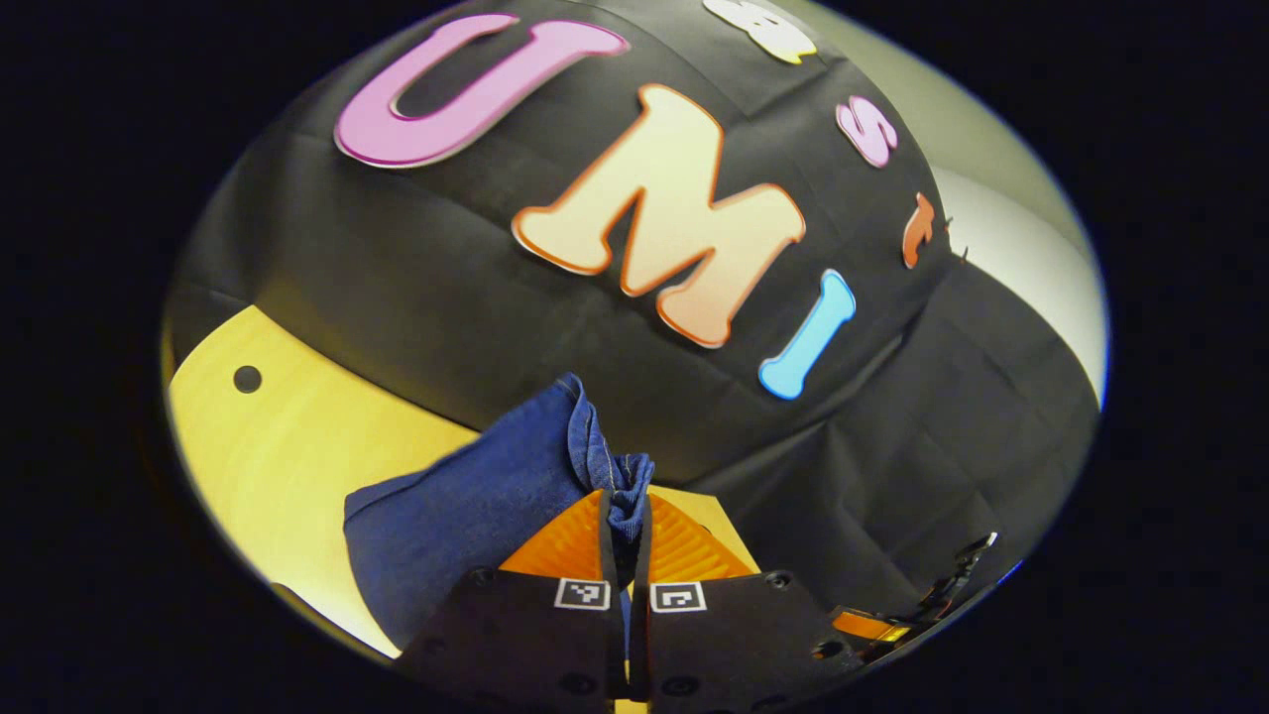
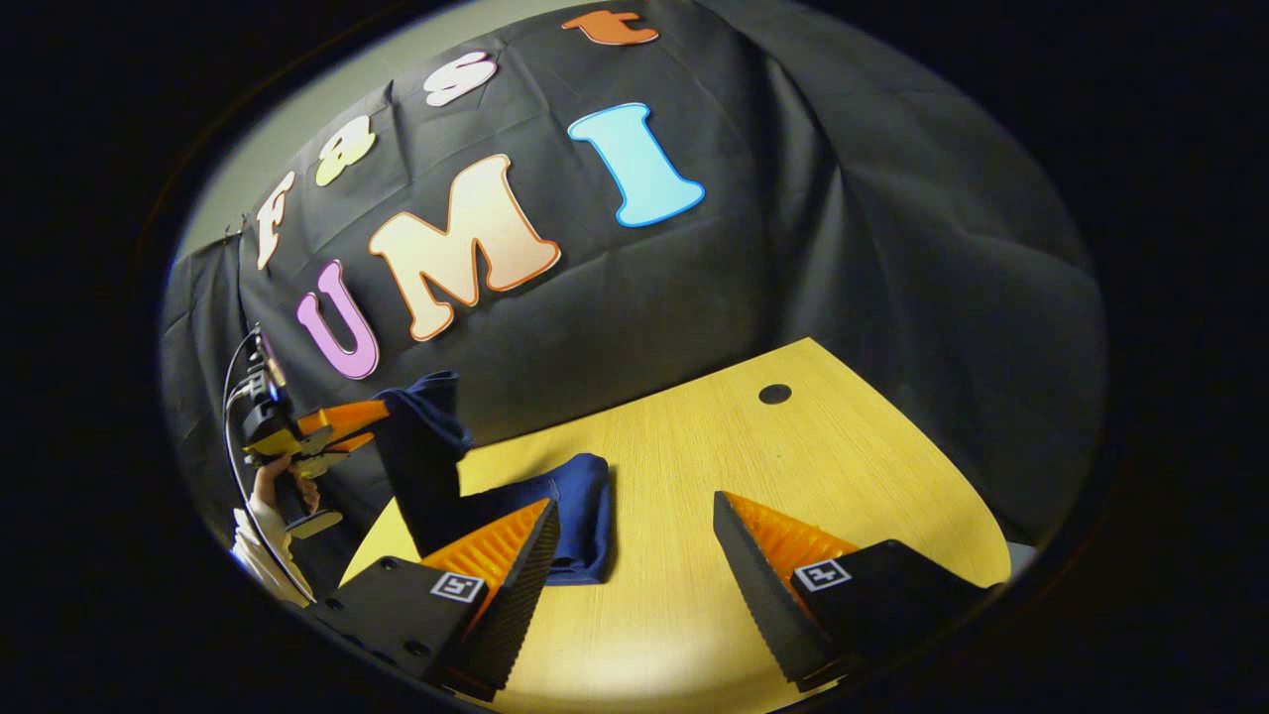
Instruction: Grasp the waist and the cuffs of the jeans and fold them to make the two legs overlap; first hold the waist and fold one-third of the jeans toward the cuffs, then hold the cuffs and fold the remaining one-third in the same direction to finish folding.
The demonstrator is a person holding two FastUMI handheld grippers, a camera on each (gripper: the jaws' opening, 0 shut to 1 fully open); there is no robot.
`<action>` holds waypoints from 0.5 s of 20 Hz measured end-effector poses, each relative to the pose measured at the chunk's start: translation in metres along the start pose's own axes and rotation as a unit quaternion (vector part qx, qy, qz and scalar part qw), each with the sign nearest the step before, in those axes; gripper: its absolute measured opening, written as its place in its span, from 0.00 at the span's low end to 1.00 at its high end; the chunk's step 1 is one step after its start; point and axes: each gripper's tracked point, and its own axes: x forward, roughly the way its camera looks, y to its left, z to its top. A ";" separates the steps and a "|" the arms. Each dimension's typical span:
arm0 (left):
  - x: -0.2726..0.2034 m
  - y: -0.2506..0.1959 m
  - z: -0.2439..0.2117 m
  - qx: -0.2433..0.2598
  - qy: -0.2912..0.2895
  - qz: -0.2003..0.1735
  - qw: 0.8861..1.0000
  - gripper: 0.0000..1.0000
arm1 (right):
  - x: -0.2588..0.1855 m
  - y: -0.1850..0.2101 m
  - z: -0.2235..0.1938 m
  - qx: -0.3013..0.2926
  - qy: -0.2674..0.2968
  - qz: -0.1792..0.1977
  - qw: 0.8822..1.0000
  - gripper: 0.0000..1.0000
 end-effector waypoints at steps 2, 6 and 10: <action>0.019 -0.008 -0.032 0.025 0.024 0.022 0.999 0.01 | 0.002 -0.011 -0.003 -0.002 0.009 0.009 1.000 0.93; 0.032 -0.015 -0.114 0.058 0.077 0.050 0.994 0.01 | 0.003 -0.027 -0.010 -0.009 0.028 0.023 0.999 0.97; 0.030 0.000 -0.195 0.093 0.135 0.100 0.981 0.01 | 0.004 -0.031 -0.015 -0.013 0.037 0.033 0.999 0.97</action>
